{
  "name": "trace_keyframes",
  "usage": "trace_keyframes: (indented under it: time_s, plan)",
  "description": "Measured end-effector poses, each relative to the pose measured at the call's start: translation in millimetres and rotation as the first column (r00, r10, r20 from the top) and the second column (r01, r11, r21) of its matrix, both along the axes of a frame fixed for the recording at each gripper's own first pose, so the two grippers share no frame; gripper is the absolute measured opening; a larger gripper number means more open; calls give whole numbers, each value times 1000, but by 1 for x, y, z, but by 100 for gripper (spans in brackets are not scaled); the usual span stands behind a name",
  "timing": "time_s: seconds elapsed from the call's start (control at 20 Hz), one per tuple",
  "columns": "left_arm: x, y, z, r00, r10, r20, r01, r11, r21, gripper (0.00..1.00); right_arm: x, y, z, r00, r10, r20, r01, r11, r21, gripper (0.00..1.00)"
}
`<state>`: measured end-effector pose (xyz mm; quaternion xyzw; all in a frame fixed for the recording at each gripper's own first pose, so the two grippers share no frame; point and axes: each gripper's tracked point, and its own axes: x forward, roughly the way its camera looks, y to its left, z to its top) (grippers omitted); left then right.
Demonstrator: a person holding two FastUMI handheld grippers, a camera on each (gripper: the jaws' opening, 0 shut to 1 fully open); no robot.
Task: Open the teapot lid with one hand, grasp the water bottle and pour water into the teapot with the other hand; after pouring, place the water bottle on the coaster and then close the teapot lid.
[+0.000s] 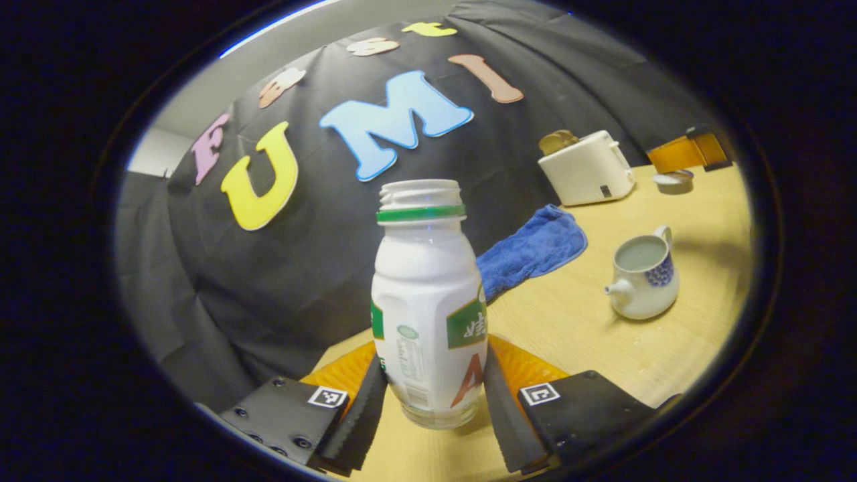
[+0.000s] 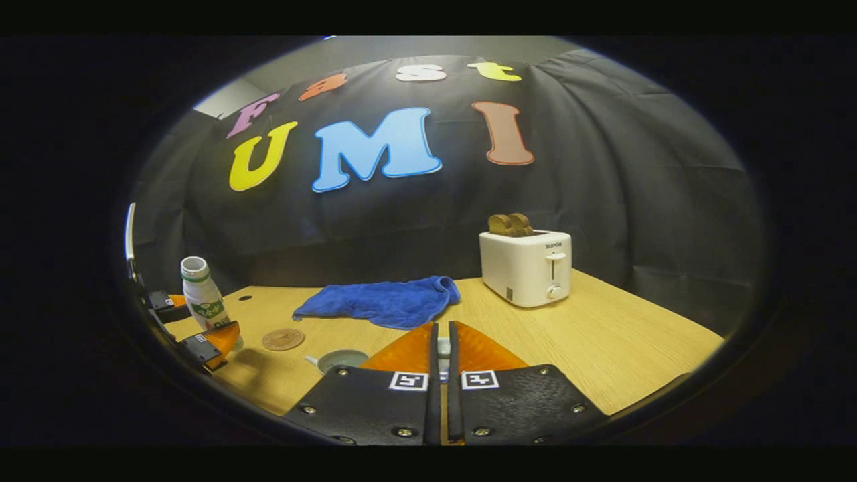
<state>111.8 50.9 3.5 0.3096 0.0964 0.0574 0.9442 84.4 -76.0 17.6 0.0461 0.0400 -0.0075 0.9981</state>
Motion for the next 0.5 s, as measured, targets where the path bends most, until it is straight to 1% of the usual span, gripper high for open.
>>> trace_keyframes:
  time_s: [0.25, 0.35, 0.5]
  plan:
    - [9, -6, -1, 999, -7, -49, 14, 988, 152, 82, -6, -17, -3, 1000, -22, 2, 22, 999, 24, 4]
    - [12, -8, -2, 998, -9, -66, 23, 977, 211, 84, -9, -22, -3, 1000, -30, 3, 30, 999, 31, 4]
    - [17, -15, -2, 996, -13, -87, 39, 953, 301, 84, -12, -27, -4, 999, -34, -1, 34, 998, 52, 4]
